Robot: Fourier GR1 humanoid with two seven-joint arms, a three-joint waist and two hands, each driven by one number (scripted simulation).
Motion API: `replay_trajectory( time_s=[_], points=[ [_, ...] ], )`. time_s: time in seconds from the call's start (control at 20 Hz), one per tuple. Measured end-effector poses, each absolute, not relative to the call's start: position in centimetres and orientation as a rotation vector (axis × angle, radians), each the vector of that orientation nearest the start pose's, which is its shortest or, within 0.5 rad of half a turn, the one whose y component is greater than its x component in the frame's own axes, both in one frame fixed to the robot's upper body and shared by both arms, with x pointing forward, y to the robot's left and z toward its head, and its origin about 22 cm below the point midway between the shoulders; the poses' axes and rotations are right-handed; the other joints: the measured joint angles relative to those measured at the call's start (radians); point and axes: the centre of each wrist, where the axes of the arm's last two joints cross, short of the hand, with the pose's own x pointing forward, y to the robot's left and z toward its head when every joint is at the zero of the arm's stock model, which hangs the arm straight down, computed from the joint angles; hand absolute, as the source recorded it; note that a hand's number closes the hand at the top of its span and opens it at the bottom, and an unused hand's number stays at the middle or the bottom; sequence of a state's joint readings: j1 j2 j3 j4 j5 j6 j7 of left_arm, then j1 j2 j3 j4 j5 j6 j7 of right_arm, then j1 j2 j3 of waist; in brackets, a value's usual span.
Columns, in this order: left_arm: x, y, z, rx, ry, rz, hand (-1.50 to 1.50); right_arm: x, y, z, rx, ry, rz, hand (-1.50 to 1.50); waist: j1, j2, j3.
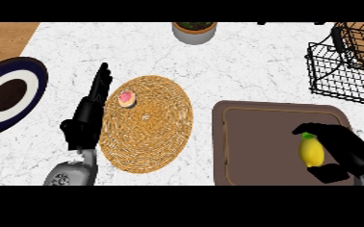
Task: Pick the lemon from the tray and place it in the tiered basket
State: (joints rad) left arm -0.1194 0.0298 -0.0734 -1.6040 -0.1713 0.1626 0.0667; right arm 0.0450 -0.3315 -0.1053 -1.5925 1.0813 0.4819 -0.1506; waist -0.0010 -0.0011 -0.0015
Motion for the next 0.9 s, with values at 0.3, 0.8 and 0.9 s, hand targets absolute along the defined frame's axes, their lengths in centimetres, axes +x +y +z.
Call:
replay_trajectory(
  time_s=[0.3,0.8,0.9],
  points=[
    [26.6,20.1,3.2,0.196,-1.67,-0.109,0.0,23.6,-33.4,2.4,-0.827,-1.111,1.355,1.5,0.001,-0.002,-0.006],
    [27.0,20.8,3.3,0.193,-1.665,-0.117,0.0,26.0,-31.7,2.4,-1.04,-0.801,1.261,1.5,0.006,-0.004,-0.014],
    [27.1,20.8,3.4,0.192,-1.664,-0.114,0.0,27.0,-31.2,3.0,-1.088,-0.722,1.217,1.5,0.006,-0.002,-0.009]
  ],
)
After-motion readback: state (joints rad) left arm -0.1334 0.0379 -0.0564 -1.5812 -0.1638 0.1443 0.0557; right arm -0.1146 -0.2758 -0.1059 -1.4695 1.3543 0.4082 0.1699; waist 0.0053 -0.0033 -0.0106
